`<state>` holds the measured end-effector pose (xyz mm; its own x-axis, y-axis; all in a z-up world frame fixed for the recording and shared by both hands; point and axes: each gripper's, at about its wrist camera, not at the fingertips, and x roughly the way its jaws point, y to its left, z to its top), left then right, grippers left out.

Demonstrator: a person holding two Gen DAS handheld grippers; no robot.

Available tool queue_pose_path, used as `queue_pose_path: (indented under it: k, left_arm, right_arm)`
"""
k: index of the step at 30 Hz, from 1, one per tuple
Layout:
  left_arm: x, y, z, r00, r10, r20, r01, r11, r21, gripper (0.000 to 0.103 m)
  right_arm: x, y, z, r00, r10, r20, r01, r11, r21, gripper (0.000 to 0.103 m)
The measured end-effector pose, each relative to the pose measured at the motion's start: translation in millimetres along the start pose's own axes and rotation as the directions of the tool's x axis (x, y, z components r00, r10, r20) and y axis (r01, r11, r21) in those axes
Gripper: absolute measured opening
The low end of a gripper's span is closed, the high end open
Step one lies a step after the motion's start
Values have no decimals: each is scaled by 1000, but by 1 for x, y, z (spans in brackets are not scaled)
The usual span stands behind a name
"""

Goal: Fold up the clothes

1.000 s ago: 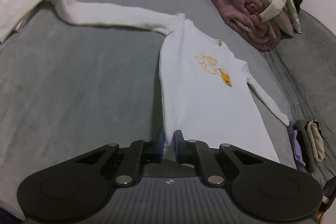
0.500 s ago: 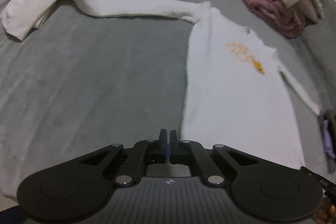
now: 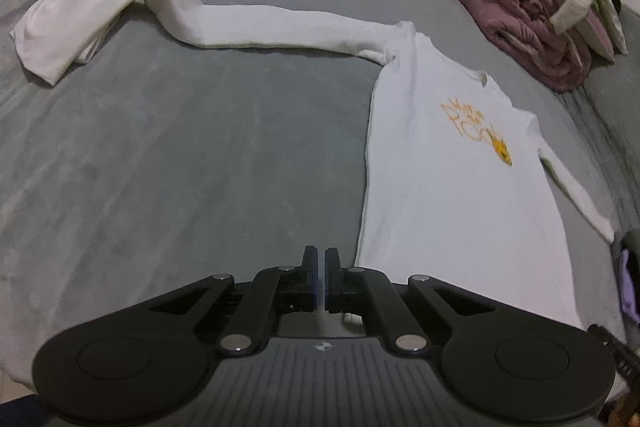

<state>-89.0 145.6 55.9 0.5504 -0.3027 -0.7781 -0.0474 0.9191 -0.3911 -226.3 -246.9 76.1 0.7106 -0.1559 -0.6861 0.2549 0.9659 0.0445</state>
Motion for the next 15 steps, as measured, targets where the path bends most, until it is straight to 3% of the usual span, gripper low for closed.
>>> queue_pose_path:
  k: [5,15]
  left_arm:
    - [2,6,9,1000,21,19,-21,999,-30,1]
    - [14,18,28,998,62,10,-60,994,-86,1]
  right_arm:
    - [1,25,1,999,34,20,-32,997,-69,32]
    - [37,86,4,993,98,-60,-107,978,-178,32]
